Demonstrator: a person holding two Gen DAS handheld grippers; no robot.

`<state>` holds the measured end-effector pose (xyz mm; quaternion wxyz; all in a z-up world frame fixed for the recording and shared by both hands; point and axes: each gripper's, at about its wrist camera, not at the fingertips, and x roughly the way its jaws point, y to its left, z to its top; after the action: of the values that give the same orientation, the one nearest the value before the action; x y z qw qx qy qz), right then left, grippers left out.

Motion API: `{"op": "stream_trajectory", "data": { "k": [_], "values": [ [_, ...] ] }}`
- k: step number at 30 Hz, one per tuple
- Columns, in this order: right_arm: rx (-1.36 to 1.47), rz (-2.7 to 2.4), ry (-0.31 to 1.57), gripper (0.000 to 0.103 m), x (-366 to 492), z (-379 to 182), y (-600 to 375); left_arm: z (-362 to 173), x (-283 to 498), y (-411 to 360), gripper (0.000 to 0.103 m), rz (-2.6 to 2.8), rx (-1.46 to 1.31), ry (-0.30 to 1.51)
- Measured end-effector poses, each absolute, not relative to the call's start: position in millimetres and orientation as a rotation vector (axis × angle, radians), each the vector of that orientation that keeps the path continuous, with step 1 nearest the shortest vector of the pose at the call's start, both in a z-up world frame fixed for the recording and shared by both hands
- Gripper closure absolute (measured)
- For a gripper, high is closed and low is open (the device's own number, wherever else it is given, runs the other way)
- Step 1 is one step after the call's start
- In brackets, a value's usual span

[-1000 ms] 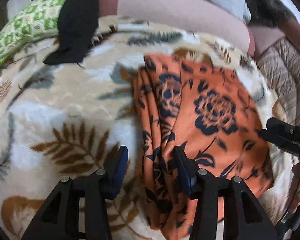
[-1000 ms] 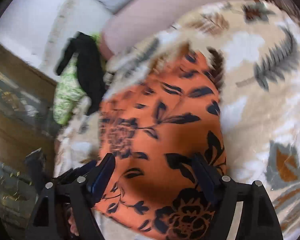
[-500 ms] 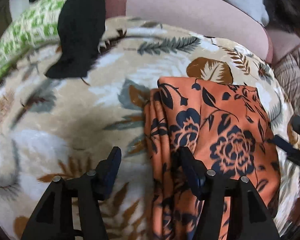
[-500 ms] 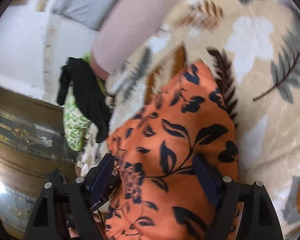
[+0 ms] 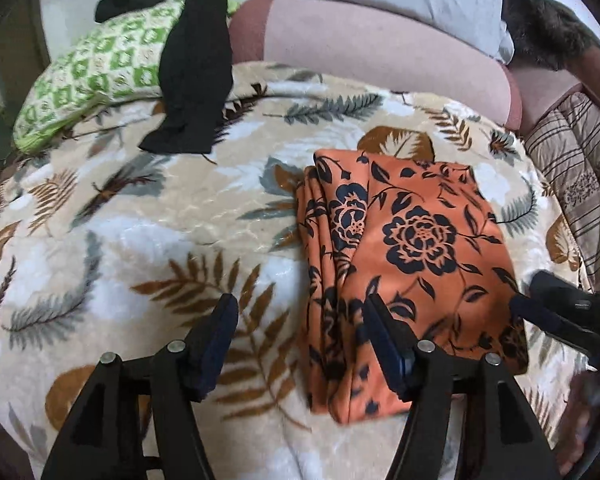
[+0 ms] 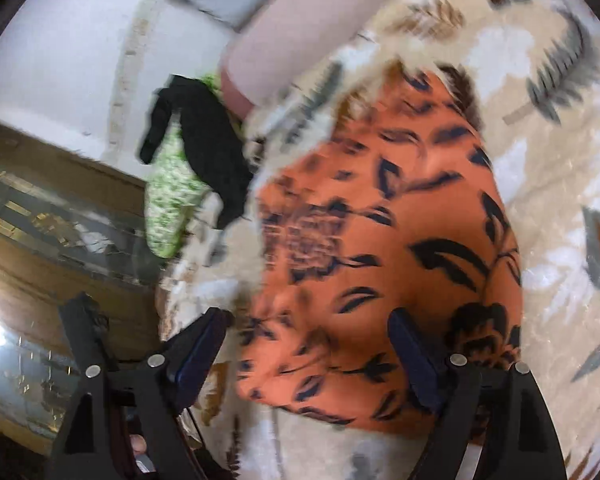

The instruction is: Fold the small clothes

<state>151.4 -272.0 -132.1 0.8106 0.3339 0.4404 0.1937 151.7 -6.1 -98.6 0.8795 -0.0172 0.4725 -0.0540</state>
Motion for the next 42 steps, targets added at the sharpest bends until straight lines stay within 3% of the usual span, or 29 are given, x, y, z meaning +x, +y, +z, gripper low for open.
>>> {"op": "stream_trajectory", "data": {
  "k": [2,4,8,11,16,22,30,42],
  "values": [
    [0.619,0.352,0.956,0.009,158.2,-139.9,-265.4,-93.5,141.4,-6.6,0.035,-0.116,-0.043,0.984],
    [0.584,0.316,1.034,0.009,168.3,-160.0,-261.2,-86.9,127.6,-7.8,0.034,-0.128,-0.035,0.987],
    [0.501,0.341,0.928,0.009,131.9,-111.7,-248.2,-68.6,95.5,-4.6,0.021,-0.123,-0.010,0.918],
    [0.355,0.260,0.816,0.009,81.9,-74.6,-242.1,-57.7,69.2,-4.1,0.020,-0.130,-0.009,0.860],
    [0.168,0.033,0.777,0.000,-2.0,-70.6,-233.7,-61.4,22.5,-2.4,0.007,-0.090,0.042,0.809],
    [0.075,-0.084,0.853,0.000,-46.5,-92.6,-237.8,-81.5,4.4,3.7,0.007,-0.077,0.022,0.876],
    [0.014,-0.083,0.780,0.000,-27.8,-50.2,-220.4,-42.1,-3.5,-3.0,0.005,-0.068,0.045,0.785],
    [-0.017,-0.095,0.759,0.000,-16.7,-30.0,-209.1,-33.1,-0.2,-12.4,0.005,-0.003,0.125,0.800]
  ]
}}
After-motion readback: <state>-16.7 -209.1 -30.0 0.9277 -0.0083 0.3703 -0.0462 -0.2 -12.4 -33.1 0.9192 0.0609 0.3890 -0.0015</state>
